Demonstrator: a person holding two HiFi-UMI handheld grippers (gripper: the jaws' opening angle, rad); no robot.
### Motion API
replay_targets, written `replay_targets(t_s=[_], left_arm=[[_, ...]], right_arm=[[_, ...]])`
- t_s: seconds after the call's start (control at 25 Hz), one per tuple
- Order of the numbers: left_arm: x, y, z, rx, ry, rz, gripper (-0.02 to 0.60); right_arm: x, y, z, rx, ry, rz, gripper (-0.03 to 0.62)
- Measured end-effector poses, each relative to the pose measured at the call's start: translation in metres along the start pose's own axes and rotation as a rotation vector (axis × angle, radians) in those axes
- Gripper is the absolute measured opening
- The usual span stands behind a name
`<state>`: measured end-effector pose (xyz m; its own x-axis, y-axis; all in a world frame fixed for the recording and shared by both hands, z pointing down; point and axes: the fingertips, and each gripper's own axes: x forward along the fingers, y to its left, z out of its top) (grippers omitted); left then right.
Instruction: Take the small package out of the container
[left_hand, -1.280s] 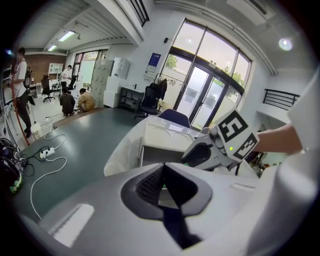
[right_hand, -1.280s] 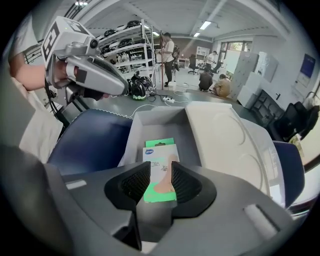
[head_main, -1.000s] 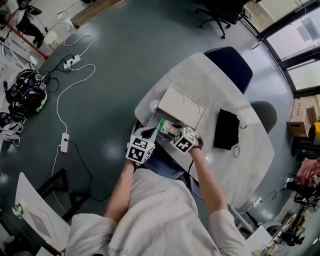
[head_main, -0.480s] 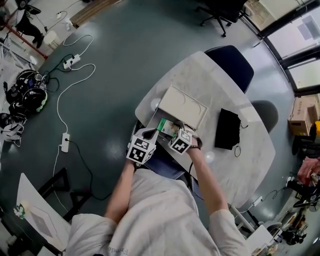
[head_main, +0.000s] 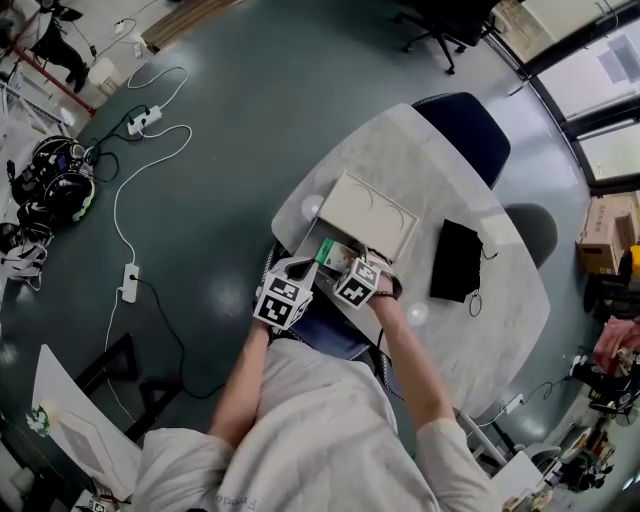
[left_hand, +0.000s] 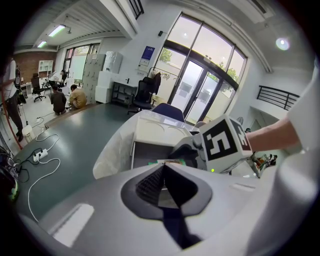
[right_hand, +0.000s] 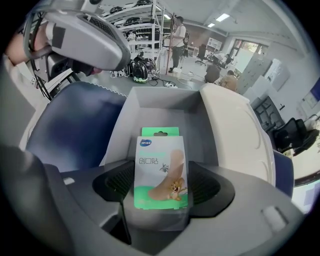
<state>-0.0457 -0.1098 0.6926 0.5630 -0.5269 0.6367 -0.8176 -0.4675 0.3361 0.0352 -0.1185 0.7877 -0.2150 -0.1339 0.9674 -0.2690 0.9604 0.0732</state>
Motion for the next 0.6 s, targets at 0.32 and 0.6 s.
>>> replay_targets(t_s=[0.32,0.6], left_arm=[[0.0025,-0.0002,-0.0003,0.005,-0.001,-0.005,0.054],[0.0023,-0.0051,0.0044,0.023,-0.004,-0.013,0.054]], right_arm=[[0.0059,0.0048,-0.0027,0.022,0.004,0.042,0.313],[0.0056,0.0046,-0.0021,0.029,-0.006,0.045,0.313]])
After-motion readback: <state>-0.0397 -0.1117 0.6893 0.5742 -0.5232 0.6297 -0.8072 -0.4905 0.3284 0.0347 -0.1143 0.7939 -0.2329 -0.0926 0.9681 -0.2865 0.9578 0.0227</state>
